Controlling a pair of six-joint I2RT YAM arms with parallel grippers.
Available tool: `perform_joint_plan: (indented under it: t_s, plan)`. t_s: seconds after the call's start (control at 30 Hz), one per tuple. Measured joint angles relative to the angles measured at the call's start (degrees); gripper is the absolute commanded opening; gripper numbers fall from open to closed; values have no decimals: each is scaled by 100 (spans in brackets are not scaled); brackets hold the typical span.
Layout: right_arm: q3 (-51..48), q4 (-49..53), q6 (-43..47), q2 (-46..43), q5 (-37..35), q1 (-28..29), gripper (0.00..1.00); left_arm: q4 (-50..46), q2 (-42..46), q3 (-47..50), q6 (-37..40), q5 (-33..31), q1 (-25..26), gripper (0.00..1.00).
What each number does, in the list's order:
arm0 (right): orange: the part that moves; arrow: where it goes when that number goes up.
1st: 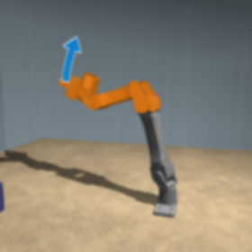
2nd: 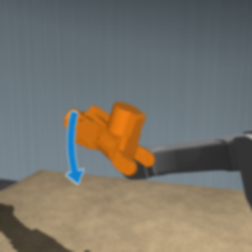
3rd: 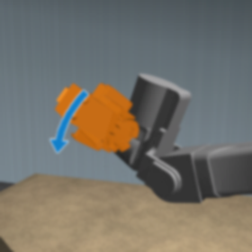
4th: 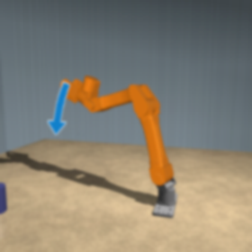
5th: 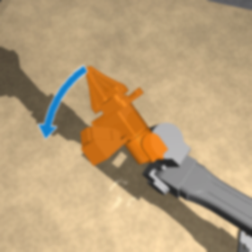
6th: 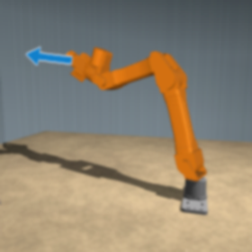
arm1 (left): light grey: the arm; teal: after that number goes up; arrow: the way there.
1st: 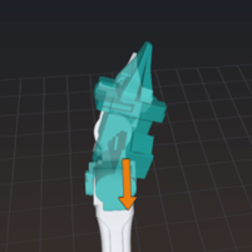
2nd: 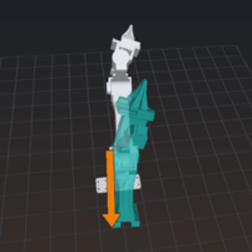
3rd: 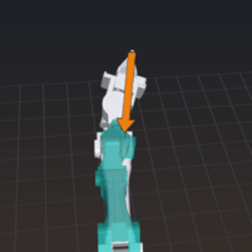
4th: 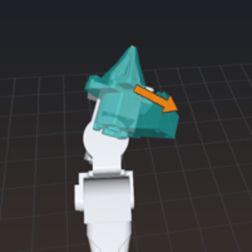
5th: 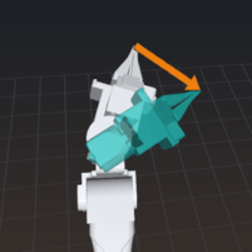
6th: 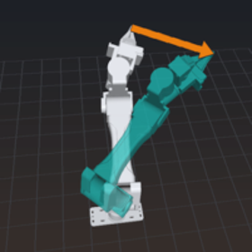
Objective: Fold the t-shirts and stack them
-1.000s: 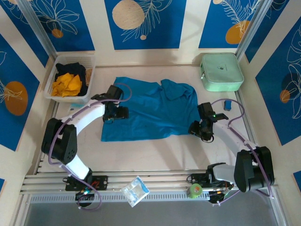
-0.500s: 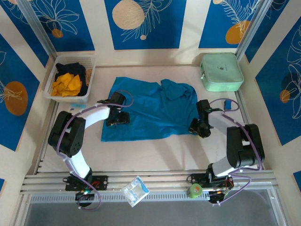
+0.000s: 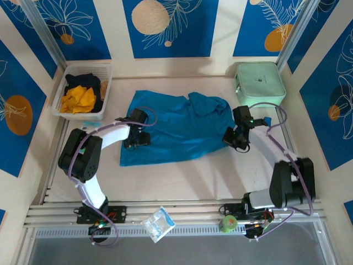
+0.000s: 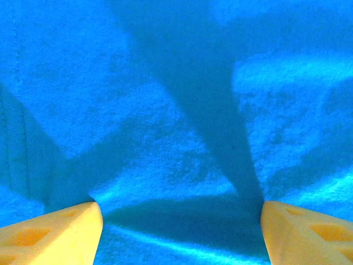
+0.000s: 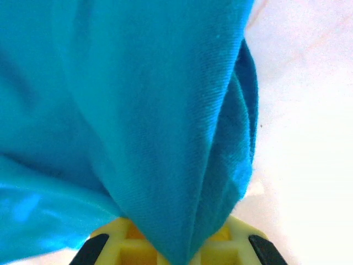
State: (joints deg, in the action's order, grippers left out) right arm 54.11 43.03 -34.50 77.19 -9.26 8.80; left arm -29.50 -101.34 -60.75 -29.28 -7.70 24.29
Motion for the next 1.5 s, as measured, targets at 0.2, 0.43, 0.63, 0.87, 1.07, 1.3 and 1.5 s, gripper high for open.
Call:
perform_joint_plan:
  t_s: [0.2, 0.43, 0.63, 0.87, 1.07, 1.3, 1.5]
  plan:
    - [621, 761, 223, -476, 243, 24, 0, -643, 2, -590, 452, -341, 0, 77]
    - [2299, 1180, 573, 1093, 627, 24, 0, -955, 33, -1163, 785, -743, -39, 77]
    - [4966, 1486, 826, 3558, 824, 72, 26, -1062, 26, -1217, 890, -874, -142, 77]
    - [7711, 2076, 925, 5917, 713, 229, 51, -1078, -52, -1217, 975, -892, -195, 77]
    - [6920, 2009, 894, 5337, 531, 356, 47, -1084, -52, -1217, 992, -890, -195, 77]
    - [6295, 1679, 855, 4972, 520, -59, 45, -1084, -50, -1217, 990, -881, -195, 77]
    - [6262, 1488, 855, 4994, 520, -286, 44, -1086, -50, -1215, 990, -881, -195, 77]
